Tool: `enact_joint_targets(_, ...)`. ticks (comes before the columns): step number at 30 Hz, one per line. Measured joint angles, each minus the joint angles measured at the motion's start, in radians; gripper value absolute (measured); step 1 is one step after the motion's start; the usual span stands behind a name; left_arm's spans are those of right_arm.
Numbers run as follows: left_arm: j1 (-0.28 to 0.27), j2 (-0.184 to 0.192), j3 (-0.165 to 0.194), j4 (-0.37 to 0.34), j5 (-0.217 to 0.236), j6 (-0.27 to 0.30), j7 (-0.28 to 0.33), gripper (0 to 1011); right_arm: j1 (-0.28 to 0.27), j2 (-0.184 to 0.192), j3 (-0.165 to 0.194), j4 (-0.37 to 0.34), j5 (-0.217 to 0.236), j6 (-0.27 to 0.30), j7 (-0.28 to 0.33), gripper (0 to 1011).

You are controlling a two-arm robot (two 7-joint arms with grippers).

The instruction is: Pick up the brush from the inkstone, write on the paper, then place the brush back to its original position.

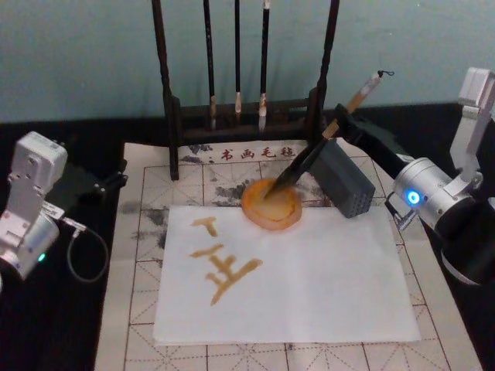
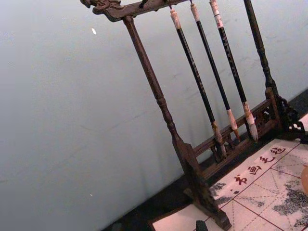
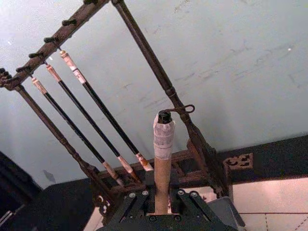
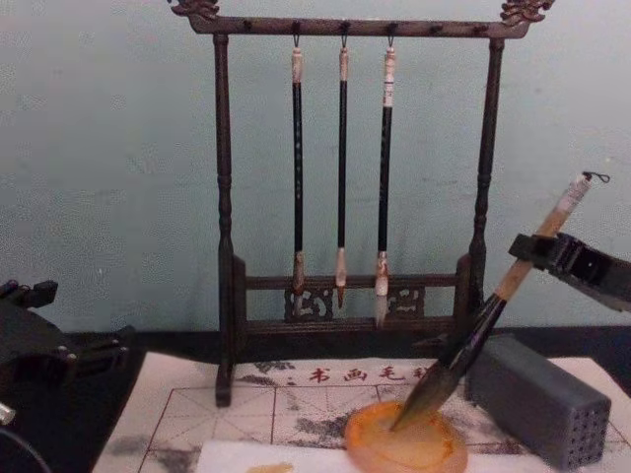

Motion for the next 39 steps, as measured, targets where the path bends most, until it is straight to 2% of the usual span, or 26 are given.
enact_joint_targets(27, 0.000, 0.000, 0.000, 0.000, 0.000, 0.000, 0.000, 1001, -0.021, -0.010, 0.048, -0.015, -0.125, -0.032, -0.009, 185)
enact_joint_targets(39, 0.000, 0.000, 0.000, 0.000, 0.000, 0.000, 0.000, 1001, -0.041, -0.014, 0.080, -0.054, -0.149, -0.035, 0.004, 185)
